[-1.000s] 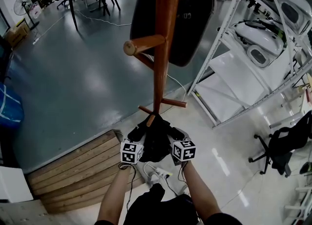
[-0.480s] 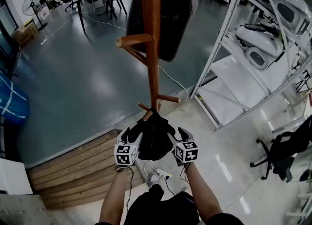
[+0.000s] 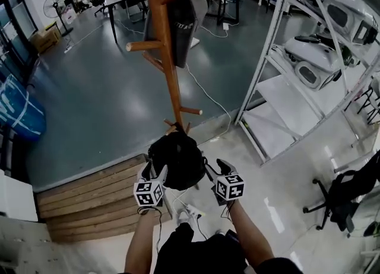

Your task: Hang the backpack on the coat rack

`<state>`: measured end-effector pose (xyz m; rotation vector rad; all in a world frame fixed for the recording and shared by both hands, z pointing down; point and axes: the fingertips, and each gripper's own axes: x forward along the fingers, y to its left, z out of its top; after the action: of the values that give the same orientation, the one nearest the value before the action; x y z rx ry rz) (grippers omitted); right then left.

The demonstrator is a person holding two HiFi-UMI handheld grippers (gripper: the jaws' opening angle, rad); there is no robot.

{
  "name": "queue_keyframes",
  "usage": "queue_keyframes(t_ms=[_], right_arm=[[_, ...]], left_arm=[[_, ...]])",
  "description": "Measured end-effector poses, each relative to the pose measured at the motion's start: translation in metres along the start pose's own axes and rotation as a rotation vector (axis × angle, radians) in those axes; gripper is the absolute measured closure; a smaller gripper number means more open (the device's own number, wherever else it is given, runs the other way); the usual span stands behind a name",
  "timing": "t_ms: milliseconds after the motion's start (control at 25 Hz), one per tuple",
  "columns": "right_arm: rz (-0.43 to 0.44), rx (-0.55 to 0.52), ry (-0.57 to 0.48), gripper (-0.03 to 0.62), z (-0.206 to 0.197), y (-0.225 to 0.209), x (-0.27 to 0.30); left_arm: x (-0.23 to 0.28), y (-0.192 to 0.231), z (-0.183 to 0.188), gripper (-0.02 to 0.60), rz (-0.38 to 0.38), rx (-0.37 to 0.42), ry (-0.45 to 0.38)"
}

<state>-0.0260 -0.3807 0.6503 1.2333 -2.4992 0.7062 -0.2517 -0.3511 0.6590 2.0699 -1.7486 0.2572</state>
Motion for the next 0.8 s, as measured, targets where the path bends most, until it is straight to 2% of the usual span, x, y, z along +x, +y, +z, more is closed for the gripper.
queue_keyframes(t_ms=[120,280,480,680,800], right_arm=[[0.047,-0.004,0.012,0.373,-0.006,0.006,-0.022],[0.12,-0.01,0.027,0.42,-0.013,0.012,-0.051],[0.191,-0.022,0.029,0.495,-0.026,0.019,-0.092],[0.253,-0.062,0.039,0.54,-0.035,0.02,-0.139],[0.285,-0.087,0.043,0.558,-0.036,0.023,-0.161]], left_arm=[[-0.025,-0.025,-0.006,0.282,0.024,-0.014,-0.024],[-0.057,-0.067,-0.008,0.297,0.023,-0.026,-0.069],[-0.106,-0.116,-0.009,0.416,0.043,-0.021,-0.147],[-0.155,-0.161,-0.019,0.527,0.139,-0.029,-0.202],[-0.179,-0.184,-0.022,0.554,0.198,-0.029,-0.225]])
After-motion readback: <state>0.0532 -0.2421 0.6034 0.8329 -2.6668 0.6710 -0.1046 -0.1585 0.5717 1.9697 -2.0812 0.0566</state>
